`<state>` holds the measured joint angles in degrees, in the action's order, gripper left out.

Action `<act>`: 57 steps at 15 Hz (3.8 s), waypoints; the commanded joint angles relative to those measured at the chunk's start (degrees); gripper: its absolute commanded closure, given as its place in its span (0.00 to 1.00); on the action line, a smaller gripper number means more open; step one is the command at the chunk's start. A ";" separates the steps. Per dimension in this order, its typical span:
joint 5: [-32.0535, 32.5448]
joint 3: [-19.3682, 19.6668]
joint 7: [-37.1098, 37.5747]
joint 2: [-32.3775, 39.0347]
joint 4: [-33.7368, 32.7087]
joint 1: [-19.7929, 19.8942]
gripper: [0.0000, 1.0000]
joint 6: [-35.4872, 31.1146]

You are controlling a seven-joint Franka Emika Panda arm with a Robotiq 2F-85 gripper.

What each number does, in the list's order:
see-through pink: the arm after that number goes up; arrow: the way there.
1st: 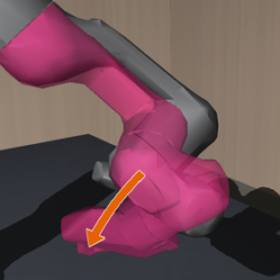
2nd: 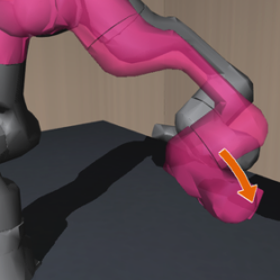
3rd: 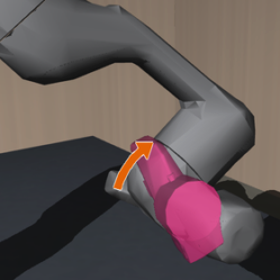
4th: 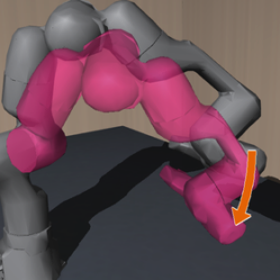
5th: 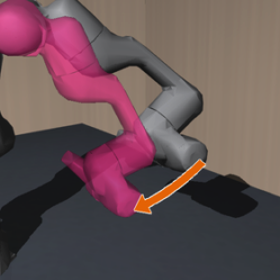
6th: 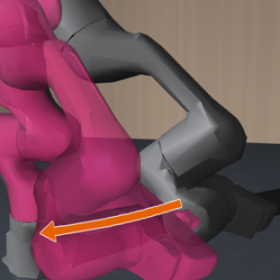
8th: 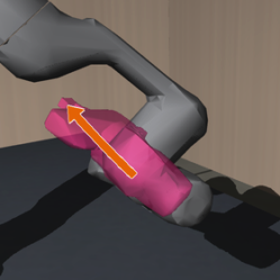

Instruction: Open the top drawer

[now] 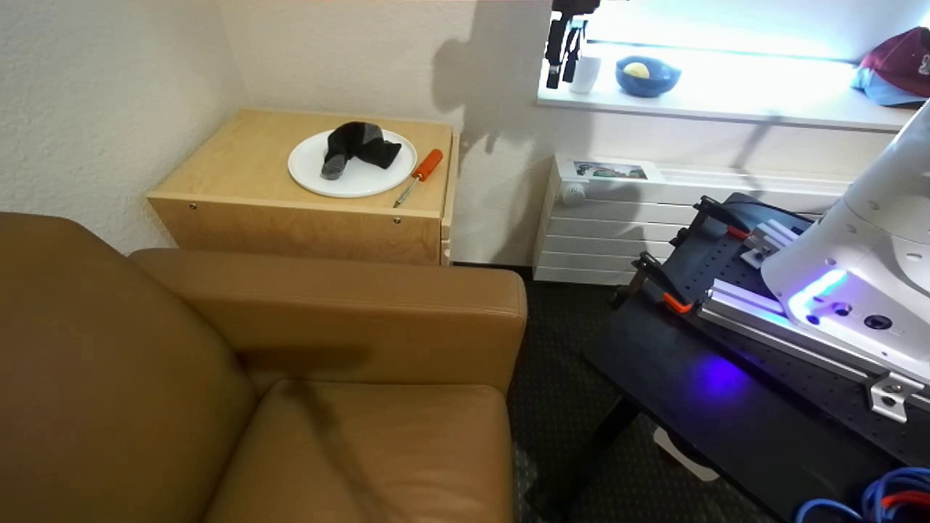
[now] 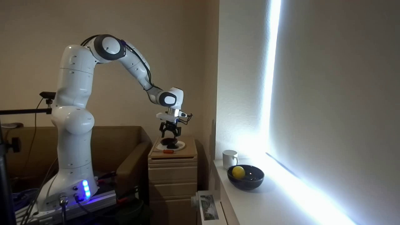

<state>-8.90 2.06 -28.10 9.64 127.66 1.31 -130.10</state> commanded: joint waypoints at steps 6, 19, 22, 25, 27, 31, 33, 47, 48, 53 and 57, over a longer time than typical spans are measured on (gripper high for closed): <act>-6.59 -2.53 3.13 -4.72 1.93 0.39 0.00 -6.71; -6.14 -9.50 22.08 14.20 2.23 -2.98 0.00 -26.97; -5.00 -7.97 24.45 15.29 1.10 -4.00 0.00 -26.61; -16.17 -13.85 23.54 19.49 -1.67 1.53 0.00 -28.24; -21.54 -16.07 23.65 21.87 -2.97 3.83 0.00 -30.07; -23.61 -15.45 26.92 26.89 -5.02 3.50 0.00 -35.94; -21.47 -15.83 26.53 25.02 -3.55 4.27 0.00 -34.03; -32.60 -23.26 28.33 30.63 -4.41 8.32 0.00 -45.68; -33.04 -23.58 28.61 30.68 -4.18 8.88 0.00 -45.33; -31.35 -22.99 28.25 30.04 -4.10 8.02 0.00 -44.34; -30.99 -17.51 32.89 35.81 -7.35 3.22 0.00 -45.20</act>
<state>-40.01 -18.18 2.02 40.48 123.38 7.20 -174.37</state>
